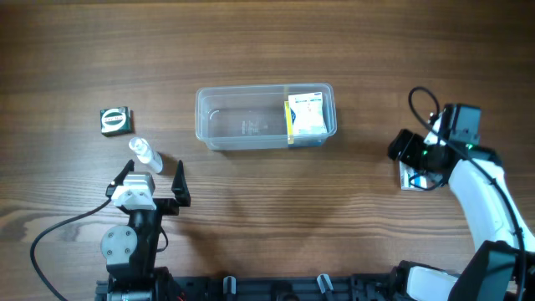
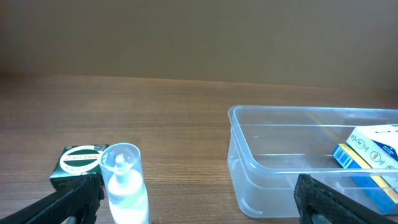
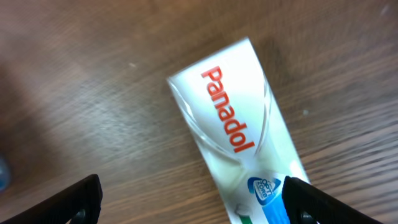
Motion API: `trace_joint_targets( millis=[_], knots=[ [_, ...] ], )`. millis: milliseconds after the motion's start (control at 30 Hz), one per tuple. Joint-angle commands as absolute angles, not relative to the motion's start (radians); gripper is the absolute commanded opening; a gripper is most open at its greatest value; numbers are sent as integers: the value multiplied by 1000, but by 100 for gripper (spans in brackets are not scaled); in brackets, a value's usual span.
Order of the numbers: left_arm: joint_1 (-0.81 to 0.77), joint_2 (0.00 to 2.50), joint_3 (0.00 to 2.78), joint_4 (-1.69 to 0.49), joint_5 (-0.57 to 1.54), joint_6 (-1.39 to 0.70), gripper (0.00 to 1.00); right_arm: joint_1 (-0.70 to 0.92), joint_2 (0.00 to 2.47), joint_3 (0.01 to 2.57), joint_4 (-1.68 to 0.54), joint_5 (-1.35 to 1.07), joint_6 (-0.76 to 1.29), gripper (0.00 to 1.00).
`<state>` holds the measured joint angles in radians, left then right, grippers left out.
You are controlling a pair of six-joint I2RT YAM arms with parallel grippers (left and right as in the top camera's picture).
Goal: Pack container
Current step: 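Move right gripper down to white Panadol box and grasp it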
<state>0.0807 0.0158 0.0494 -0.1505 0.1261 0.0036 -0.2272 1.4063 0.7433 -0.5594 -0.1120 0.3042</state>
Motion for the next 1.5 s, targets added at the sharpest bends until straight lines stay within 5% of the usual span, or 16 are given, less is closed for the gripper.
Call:
trace_joint_targets(
  millis=[0, 1033, 1267, 1467],
  knots=[
    [87, 15, 43, -150, 138, 22, 100, -229, 1410, 687, -507, -98, 348, 93],
    [87, 15, 43, -149, 138, 22, 100, -228, 1414, 629, -411, 54, 198, 92],
    [87, 15, 43, -149, 138, 22, 100, -228, 1435, 595, -301, 78, 150, 99],
    [87, 15, 43, -149, 138, 22, 100, -228, 1456, 595, -275, 49, 103, 92]
  ],
)
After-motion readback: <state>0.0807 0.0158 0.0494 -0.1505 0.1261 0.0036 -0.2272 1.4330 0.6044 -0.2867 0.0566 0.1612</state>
